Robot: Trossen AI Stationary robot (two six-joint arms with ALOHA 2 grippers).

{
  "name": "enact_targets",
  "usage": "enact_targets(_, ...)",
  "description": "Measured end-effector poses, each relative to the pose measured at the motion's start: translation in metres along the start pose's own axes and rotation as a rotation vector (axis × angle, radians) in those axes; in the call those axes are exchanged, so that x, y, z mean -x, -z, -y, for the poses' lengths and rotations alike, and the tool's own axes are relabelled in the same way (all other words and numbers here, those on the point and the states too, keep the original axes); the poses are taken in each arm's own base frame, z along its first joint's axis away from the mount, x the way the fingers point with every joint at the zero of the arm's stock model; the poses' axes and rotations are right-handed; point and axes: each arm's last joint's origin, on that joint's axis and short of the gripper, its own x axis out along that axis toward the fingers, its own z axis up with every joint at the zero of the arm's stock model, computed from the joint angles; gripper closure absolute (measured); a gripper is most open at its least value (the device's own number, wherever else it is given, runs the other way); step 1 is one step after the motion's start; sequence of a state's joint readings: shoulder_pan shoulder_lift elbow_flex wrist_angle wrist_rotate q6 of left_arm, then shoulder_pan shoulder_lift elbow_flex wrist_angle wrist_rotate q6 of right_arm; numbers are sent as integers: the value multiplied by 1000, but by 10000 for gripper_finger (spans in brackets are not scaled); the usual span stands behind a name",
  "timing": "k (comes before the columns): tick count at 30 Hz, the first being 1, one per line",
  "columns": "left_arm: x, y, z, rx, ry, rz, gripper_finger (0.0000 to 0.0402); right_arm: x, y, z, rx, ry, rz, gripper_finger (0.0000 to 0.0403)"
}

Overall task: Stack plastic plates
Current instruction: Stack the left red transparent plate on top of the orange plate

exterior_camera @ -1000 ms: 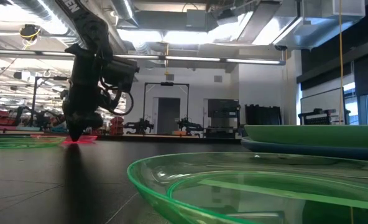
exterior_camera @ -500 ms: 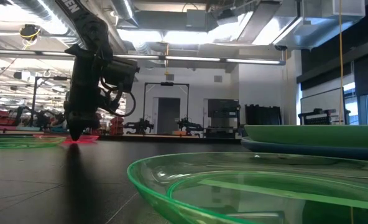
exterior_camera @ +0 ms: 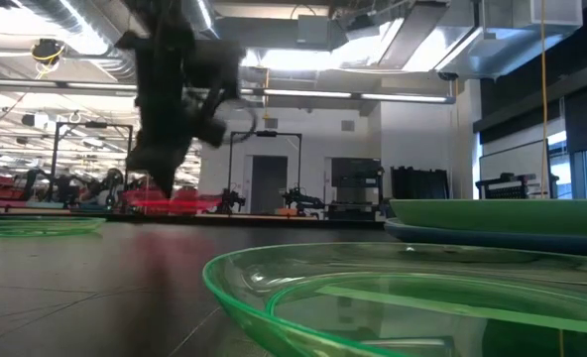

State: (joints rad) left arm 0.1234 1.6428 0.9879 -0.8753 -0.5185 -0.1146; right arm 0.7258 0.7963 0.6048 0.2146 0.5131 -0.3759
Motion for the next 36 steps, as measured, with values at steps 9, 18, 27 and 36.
enact_targets(9, 52, -37, 34, -202, 136, 380, 400, 0, 0, 0, 0, 0, 0, 270)
enact_targets(18, 88, -59, 68, -360, 259, 800, 401, 0, 0, 0, 0, 0, 0, 270)
enact_targets(27, 86, -84, 86, -316, 324, 1025, 401, 0, 0, 0, -1, 1, 2, 270)
enact_targets(36, 65, -104, 115, -352, 353, 1190, 401, -5, 4, 4, 6, 45, -30, 270)
